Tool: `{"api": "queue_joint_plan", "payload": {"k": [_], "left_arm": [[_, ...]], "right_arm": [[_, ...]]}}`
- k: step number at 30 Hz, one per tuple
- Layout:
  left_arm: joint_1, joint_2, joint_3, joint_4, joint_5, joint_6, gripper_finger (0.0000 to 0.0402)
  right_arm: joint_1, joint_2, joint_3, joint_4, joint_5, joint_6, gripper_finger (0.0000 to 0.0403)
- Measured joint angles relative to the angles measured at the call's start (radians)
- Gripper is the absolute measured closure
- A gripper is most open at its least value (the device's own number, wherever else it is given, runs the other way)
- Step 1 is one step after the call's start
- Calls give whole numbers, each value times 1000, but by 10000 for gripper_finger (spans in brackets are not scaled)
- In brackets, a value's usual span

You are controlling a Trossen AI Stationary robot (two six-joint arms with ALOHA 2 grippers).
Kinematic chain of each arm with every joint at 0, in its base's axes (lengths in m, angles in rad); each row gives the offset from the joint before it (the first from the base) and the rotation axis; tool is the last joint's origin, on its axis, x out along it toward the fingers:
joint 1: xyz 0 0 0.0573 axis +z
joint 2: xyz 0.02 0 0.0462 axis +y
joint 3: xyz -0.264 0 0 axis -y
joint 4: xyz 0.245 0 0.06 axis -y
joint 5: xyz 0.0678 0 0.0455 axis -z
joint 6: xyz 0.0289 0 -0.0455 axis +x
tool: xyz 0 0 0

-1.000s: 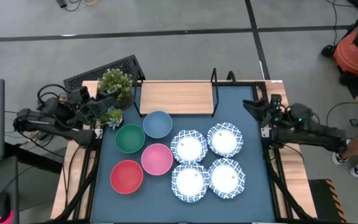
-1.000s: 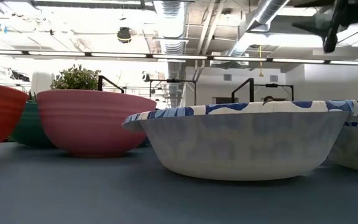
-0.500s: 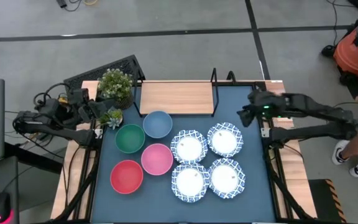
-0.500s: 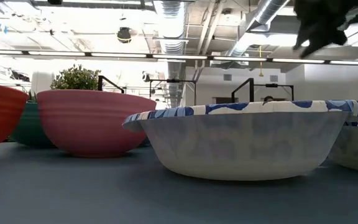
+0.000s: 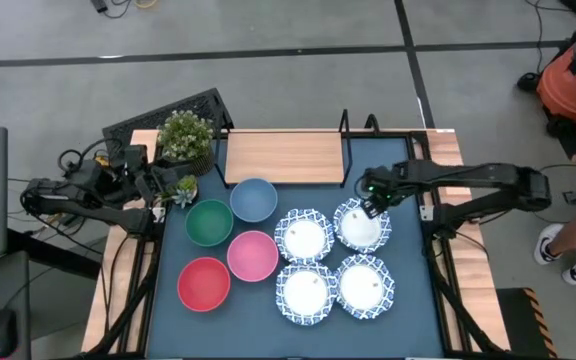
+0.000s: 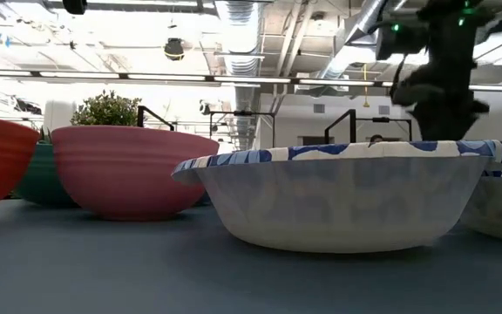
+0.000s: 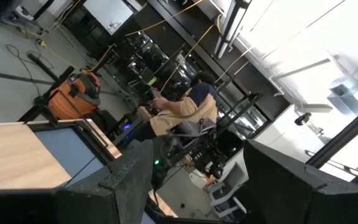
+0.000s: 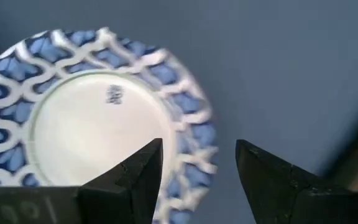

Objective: Place and stack bowls onto a shelf
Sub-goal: Put the white bowl on the shelf

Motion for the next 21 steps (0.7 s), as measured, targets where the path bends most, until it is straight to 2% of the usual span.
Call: {"api": "queue_joint_plan", "payload": {"k": [10,13,17,21], "left_arm": [[0,0,0,-24,-1,0,166],[0,0,0,-24,-1,0,166],[0,0,0,-24,-1,0,166],[0,0,0,-24,-1,0,166]], "right_arm": [[-47,24,-170,180,-41,-41,176],[-64,23,-187,208,-94,-76,185],[-72,23,-190,215,-102,-55,242],[-82,16,-187,215,-117,-26,345]]}}
